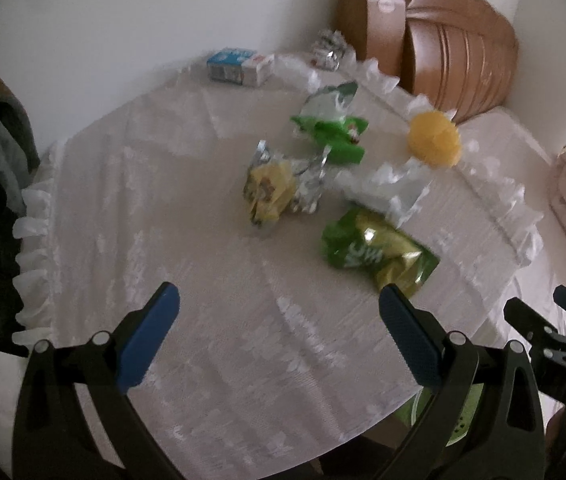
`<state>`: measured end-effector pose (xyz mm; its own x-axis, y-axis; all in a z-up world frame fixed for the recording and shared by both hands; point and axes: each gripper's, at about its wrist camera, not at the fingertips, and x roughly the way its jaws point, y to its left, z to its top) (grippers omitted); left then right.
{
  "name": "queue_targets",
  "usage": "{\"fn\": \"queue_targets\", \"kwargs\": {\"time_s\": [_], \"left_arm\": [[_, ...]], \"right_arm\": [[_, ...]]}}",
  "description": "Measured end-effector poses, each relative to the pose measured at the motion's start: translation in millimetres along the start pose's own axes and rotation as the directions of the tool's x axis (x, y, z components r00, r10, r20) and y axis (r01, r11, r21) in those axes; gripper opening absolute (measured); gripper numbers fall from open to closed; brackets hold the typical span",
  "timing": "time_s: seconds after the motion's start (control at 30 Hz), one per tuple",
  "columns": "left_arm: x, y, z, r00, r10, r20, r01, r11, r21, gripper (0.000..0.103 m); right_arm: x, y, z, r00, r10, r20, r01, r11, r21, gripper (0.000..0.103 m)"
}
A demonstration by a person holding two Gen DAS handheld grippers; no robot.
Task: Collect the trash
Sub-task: 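Grasp the crumpled white paper with the right tool while the left tool approaches the green snack bag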
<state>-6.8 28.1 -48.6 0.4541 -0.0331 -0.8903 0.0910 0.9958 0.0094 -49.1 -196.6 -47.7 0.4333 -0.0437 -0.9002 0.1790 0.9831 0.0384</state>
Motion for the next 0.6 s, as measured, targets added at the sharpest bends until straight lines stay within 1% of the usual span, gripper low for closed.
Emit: {"fn": "queue_targets", "kwargs": {"time_s": [0.1, 0.27, 0.43, 0.6], "left_arm": [[7, 9, -6, 0.999, -0.006, -0.032, 0.006, 1.0, -0.007, 0.096], [11, 21, -12, 0.999, -0.02, -0.047, 0.019, 1.0, -0.011, 0.096], [13, 26, -13, 0.997, -0.046, -0.054, 0.045, 0.999, -0.014, 0.096], [15, 22, -12, 0.997, -0.063, -0.05, 0.064, 0.998, 0.016, 0.096]], "right_arm": [[12, 4, -3, 0.999, 0.016, -0.034, -0.016, 1.0, 0.008, 0.101], [25, 10, -1, 0.996, 0.063, -0.067, -0.061, 0.998, 0.031, 0.101], [34, 24, 10, 0.993, 0.093, -0.066, -0.092, 0.996, 0.02, 0.101], [42, 48, 30, 0.992, 0.114, -0.051, -0.116, 0.993, -0.022, 0.101]]}}
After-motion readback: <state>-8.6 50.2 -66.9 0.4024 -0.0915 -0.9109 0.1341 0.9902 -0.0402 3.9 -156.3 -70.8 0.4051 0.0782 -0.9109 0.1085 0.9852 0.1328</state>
